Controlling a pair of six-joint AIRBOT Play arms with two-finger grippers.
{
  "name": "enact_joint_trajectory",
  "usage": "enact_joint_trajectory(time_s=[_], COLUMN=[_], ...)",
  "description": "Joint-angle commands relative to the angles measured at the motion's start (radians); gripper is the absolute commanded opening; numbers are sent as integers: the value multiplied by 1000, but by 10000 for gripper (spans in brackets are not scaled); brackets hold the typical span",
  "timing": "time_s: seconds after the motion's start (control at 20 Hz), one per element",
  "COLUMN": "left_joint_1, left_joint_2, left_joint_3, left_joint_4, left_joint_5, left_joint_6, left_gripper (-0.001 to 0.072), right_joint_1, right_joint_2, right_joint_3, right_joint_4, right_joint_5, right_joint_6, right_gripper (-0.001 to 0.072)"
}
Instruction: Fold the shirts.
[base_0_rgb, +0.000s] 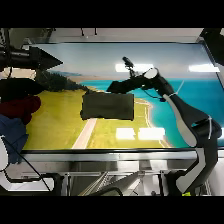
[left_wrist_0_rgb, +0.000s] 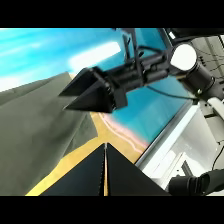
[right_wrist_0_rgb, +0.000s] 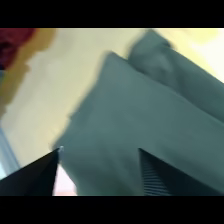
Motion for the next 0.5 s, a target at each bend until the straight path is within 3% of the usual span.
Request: enact_joint_trajectory(time_s=[0.0,0.2,0.45], left_joint_1=[1,1,1], left_joint_2=[2,2,2], left_joint_3=[-6,-6,-6], left_joint_4=[0,0,0], left_joint_5=[-12,11,14], left_joint_6=[2,2,2], left_gripper=[10,10,11], right_joint_1=[-150,-186,-167], right_joint_2=[22,-33,-129], right_joint_3=[-40,-104,-104], right_joint_4=[-282,-306,-224], right_joint_5=[196,194,189], right_joint_6=[206,208,188], right_gripper=[707,707,706])
